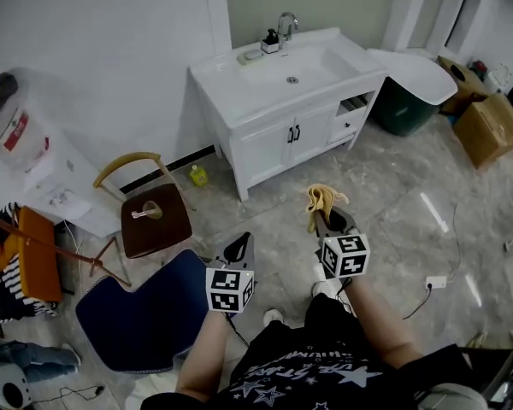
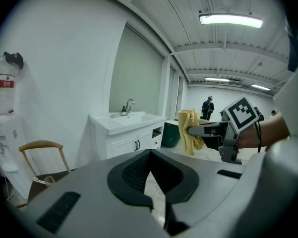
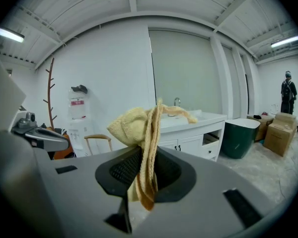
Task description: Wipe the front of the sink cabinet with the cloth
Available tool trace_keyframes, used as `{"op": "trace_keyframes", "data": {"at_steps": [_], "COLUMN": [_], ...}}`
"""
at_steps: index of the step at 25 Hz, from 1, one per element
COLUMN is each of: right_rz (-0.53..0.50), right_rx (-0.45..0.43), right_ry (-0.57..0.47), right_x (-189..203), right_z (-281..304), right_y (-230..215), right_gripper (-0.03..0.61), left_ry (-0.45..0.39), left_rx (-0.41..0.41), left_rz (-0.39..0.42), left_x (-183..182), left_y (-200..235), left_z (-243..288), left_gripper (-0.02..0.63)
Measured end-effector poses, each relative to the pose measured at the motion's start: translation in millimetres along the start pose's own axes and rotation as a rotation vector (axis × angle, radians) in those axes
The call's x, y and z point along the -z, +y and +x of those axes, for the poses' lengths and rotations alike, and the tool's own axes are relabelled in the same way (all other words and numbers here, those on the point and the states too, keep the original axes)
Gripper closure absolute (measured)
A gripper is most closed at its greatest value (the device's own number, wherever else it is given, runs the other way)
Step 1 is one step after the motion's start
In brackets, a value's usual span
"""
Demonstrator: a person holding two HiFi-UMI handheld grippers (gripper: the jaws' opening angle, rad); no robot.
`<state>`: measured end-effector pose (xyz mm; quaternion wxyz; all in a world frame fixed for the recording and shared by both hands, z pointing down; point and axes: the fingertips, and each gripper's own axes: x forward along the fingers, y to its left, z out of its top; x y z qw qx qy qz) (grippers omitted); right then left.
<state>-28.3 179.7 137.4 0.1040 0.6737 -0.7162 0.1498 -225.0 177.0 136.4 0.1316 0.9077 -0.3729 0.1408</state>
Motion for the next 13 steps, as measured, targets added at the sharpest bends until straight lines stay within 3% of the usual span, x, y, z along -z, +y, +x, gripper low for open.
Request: {"op": "trace_keyframes", "data": {"at_steps": [5, 13], "right_rz": [0.001, 0.011], "right_rx": [0.021, -0.033], "right_ry": [-0.013, 0.0], "right_x": [6.8, 24.1], "right_z": [-32.2, -76.0], "right_y": [-22.6, -47.2], "right_gripper": [0.499, 0.499], "left_ry": [-0.01, 0.006], "left_rx": [0.022, -0.017], "left_rz": [0.021, 0.008], "left_x": [-3.7, 3.8], "left_y": [-33.9, -87.4], "left_z": [-0.9, -11.3], "left_gripper": [0.6, 0.6]}}
